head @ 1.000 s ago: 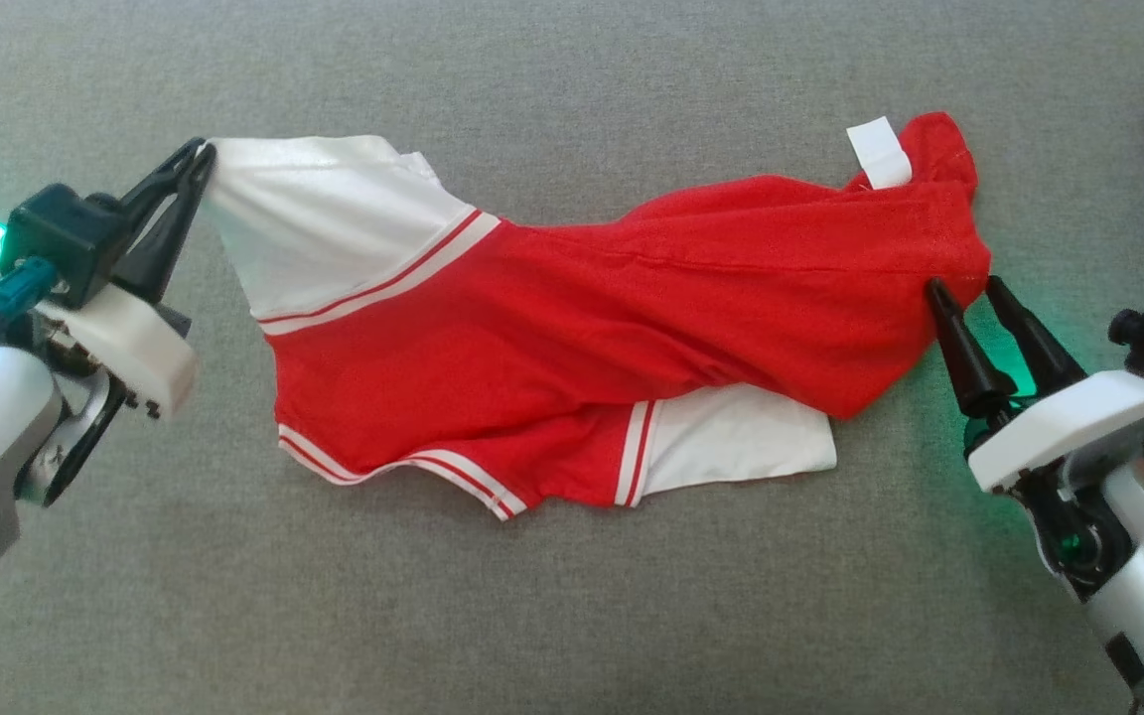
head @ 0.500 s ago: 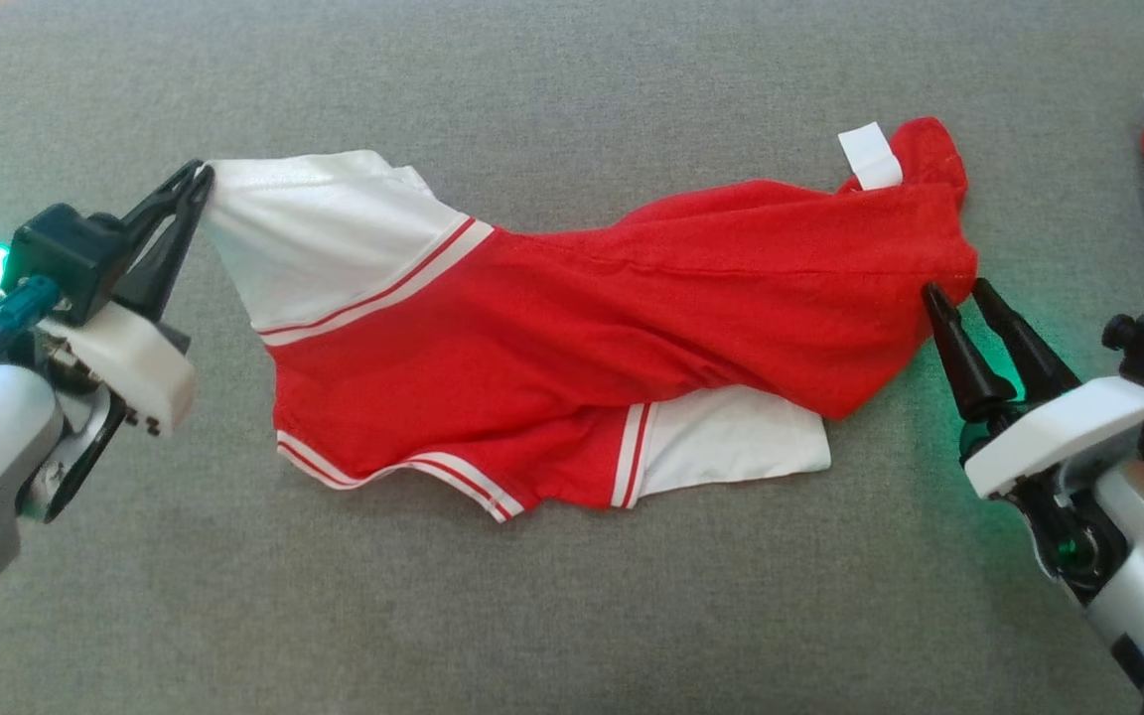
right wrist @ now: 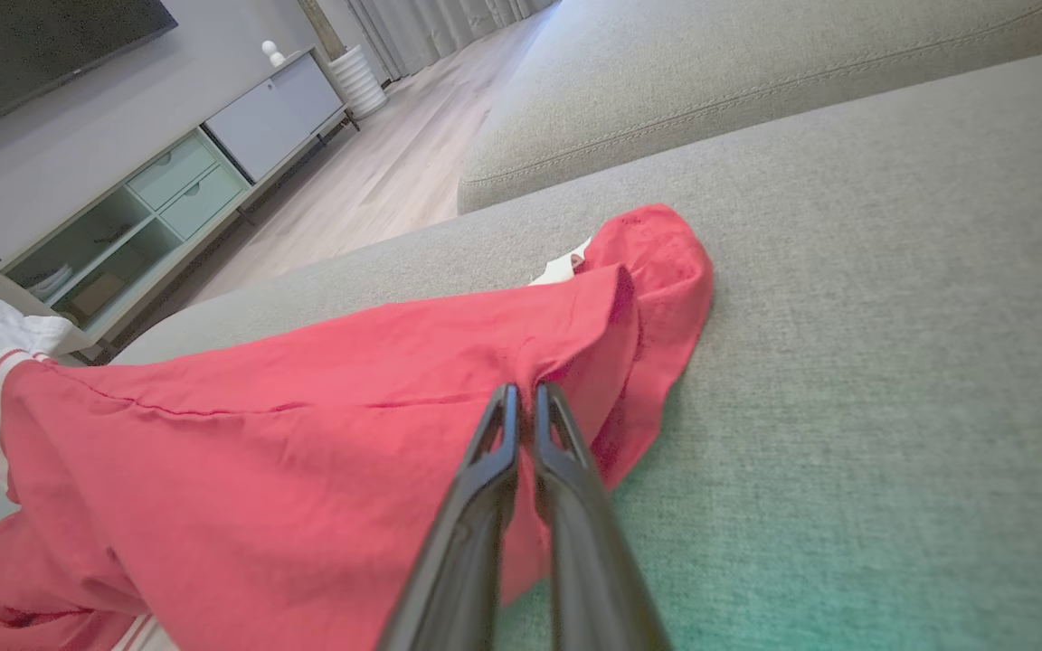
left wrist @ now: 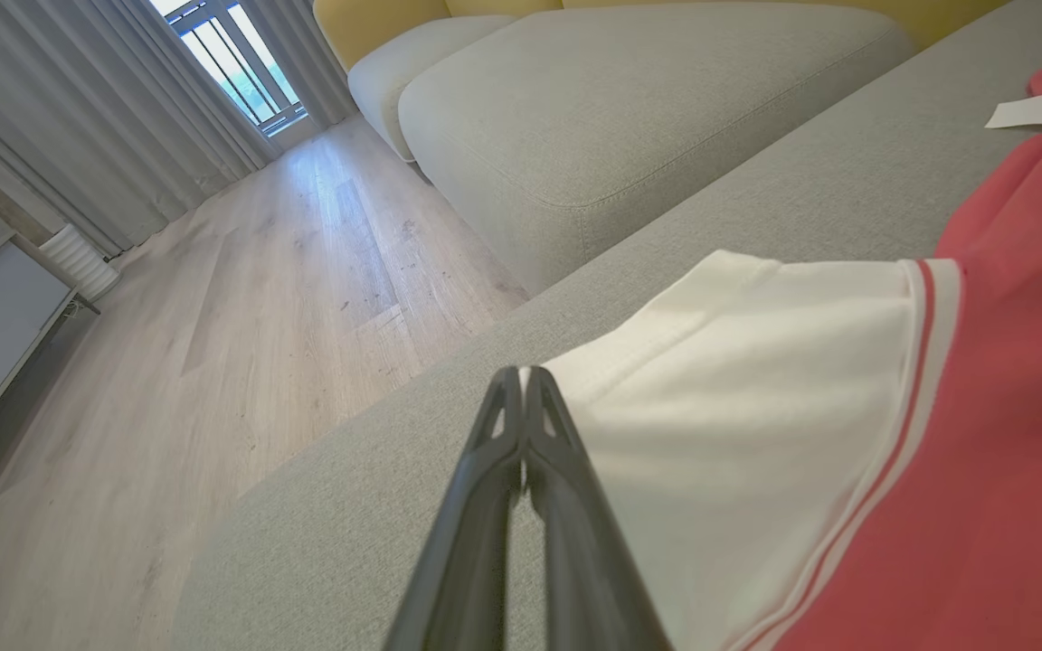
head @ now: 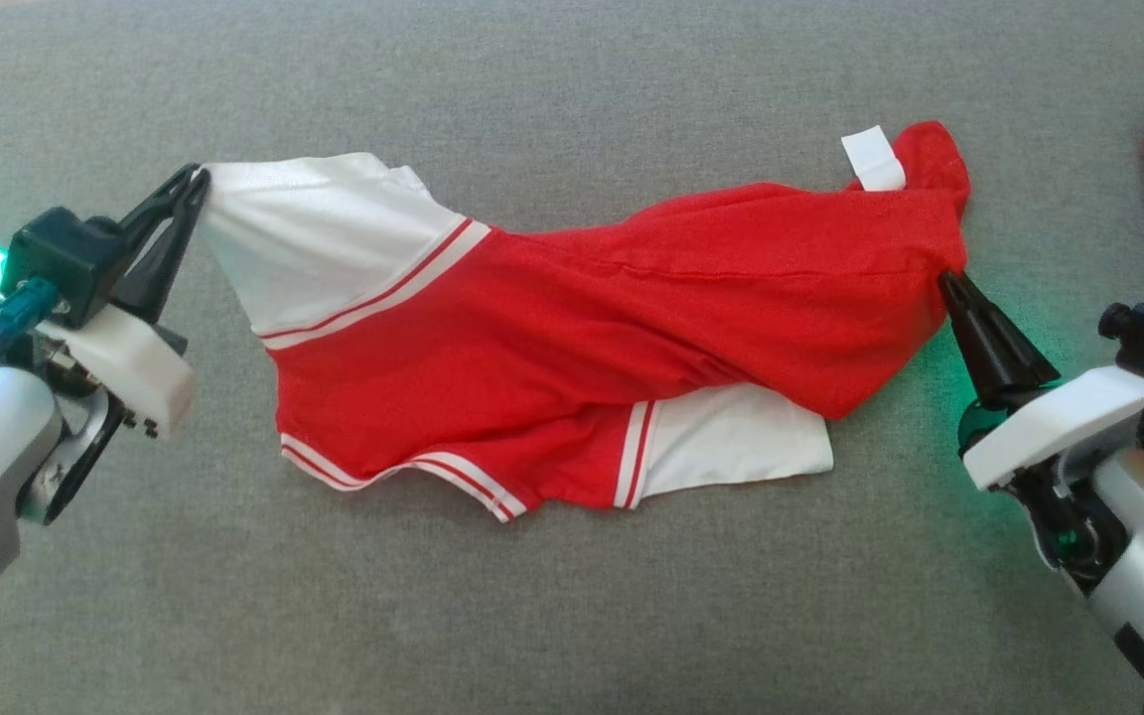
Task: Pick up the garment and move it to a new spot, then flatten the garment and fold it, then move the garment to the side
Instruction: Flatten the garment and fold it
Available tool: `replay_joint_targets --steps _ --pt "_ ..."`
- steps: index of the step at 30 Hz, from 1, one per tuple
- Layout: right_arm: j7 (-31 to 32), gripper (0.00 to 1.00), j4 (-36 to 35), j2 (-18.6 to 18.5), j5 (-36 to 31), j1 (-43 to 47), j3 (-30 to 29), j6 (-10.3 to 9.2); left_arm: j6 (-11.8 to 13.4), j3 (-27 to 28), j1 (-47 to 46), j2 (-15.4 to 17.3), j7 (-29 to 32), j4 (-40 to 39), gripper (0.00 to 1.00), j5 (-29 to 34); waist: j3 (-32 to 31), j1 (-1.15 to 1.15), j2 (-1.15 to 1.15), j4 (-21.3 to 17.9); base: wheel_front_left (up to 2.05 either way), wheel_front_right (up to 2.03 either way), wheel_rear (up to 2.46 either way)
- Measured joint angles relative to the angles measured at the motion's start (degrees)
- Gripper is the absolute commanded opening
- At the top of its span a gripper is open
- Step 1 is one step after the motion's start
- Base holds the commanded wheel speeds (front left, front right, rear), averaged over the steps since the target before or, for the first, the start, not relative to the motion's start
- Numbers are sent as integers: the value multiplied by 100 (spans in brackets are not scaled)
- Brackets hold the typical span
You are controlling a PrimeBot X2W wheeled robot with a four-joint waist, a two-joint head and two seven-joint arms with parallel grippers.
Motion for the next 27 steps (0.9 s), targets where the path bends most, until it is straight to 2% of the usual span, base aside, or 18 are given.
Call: replay_joint_targets --steps 4,11,16,21,27 --pt "0 0 -13 -32 -40 -32 -53 0 0 -10 2 -5 -79 10 0 0 -26 0 0 -2 0 0 0" --pt "-7 0 -520 -221 -346 -89 -631 0 13 21 2 35 -449 -82 0 149 -252 0 0 -91 0 0 0" --pt "-11 0 -1039 -634 -547 -90 -984 0 113 142 -114 112 -666 -436 0 276 -552 0 0 -189 0 0 0" --pt "-14 0 -1550 -1199 -715 -94 -1269 0 214 542 -489 303 -828 -926 0 525 -998 0 0 -310 0 0 0" --pt "235 0 -2109 -1545 -816 -243 -1794 0 261 1010 -870 565 -890 -1408 0 829 -1446 -1 0 -458 0 0 0"
